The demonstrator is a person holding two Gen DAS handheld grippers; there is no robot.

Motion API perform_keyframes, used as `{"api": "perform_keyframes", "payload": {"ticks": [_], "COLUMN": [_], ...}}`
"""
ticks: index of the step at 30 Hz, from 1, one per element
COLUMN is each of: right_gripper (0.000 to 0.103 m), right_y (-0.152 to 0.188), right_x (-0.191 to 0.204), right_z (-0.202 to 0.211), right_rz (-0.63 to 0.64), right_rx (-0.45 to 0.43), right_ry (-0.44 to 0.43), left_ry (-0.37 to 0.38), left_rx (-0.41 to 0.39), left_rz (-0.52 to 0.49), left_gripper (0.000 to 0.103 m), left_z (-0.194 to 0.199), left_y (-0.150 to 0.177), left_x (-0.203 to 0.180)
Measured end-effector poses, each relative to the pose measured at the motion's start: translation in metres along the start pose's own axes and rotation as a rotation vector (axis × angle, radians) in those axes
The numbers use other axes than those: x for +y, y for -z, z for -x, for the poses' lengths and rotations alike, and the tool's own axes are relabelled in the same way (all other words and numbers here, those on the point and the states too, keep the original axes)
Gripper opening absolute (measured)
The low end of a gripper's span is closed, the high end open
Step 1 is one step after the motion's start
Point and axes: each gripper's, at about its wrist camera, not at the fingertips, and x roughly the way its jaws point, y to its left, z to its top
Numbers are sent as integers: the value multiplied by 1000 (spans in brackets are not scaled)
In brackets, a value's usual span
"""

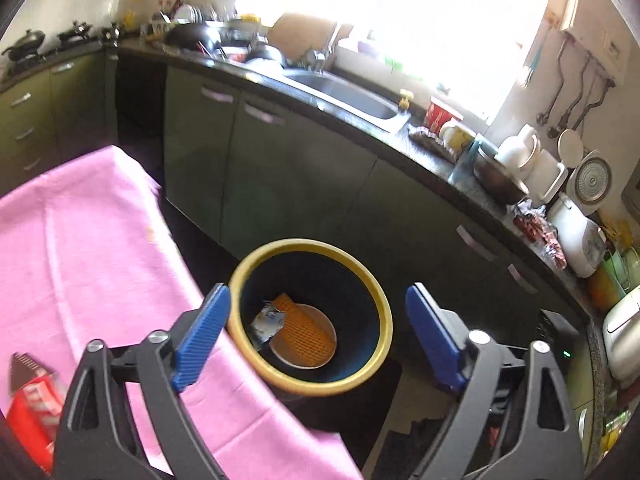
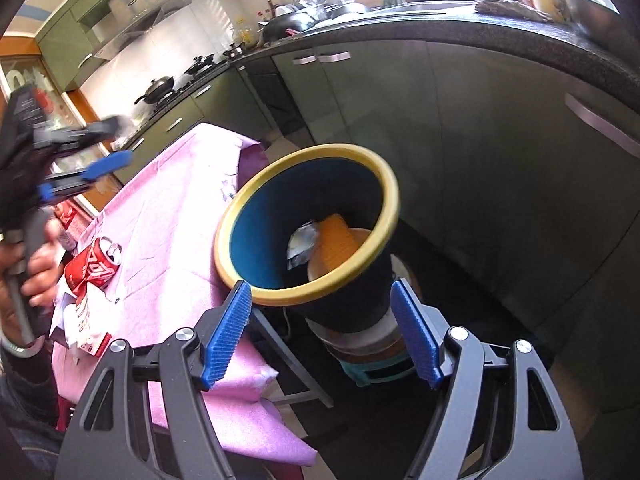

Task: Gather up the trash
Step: 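Carry the wrapper over the yellow bin and open the left gripper, then grasp the white-and-red milk carton with the right gripper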

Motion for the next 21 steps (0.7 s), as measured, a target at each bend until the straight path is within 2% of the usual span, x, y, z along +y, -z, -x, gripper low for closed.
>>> {"api": "perform_keyframes", "payload": {"ticks": [4, 9, 12, 16, 18, 21], "right_gripper": [72, 78, 85, 87, 87, 87], "right_y": [0, -2, -1, 1, 2, 14], "right_x": [32, 95, 142, 208, 238, 274], "right_z": [-13, -34, -47, -63, -71, -78], "right_rz": [72, 210, 290, 423, 493, 596], "right_rx": [24, 65, 90, 134, 155, 222], "right_ry": [-27, -129, -219, -345, -343, -395], "left_ry": [-85, -262, -340, -388, -404, -408], "left_rx": [-91, -196, -236, -262, -270, -275], "left_rz": [12, 87, 156, 247, 281, 318], "left_gripper": [90, 94, 95, 95, 95, 95], "left_z": [81, 175, 218, 256, 267, 277], "left_y": [23, 58, 81, 109, 119, 130], "left_x": [27, 72, 102, 138, 153, 167]}}
